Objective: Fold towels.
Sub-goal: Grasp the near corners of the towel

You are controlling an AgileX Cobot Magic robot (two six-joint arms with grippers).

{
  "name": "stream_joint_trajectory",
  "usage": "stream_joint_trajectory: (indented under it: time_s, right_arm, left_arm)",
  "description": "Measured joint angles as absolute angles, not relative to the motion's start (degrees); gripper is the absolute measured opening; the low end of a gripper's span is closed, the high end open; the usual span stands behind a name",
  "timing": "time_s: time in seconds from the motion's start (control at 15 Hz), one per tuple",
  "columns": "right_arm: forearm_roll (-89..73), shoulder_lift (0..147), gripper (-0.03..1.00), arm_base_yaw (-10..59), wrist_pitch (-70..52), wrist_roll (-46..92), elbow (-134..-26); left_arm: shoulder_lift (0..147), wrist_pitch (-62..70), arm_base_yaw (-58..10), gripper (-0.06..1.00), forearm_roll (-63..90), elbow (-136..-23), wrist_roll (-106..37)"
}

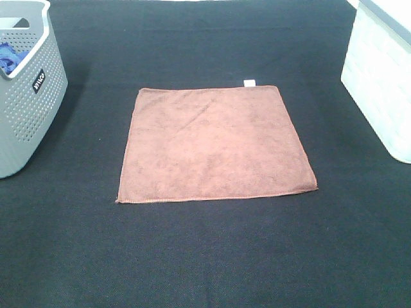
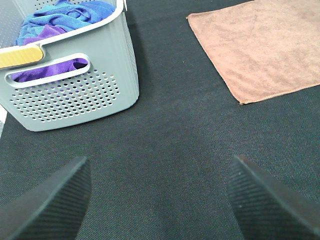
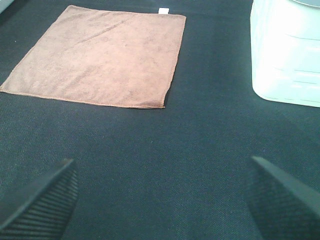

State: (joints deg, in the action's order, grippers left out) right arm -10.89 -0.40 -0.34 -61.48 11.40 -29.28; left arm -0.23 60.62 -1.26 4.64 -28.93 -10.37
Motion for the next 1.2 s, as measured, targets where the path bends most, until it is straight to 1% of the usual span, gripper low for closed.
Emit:
stream_joint_trajectory:
  time_s: [1.2]
  right_arm:
    - [-10.89, -0.4, 0.85, -0.34, -61.48, 11.4, -29.28]
  left_arm:
    - [-0.23, 60.62, -1.26, 0.73, 4.58, -28.93, -10.37]
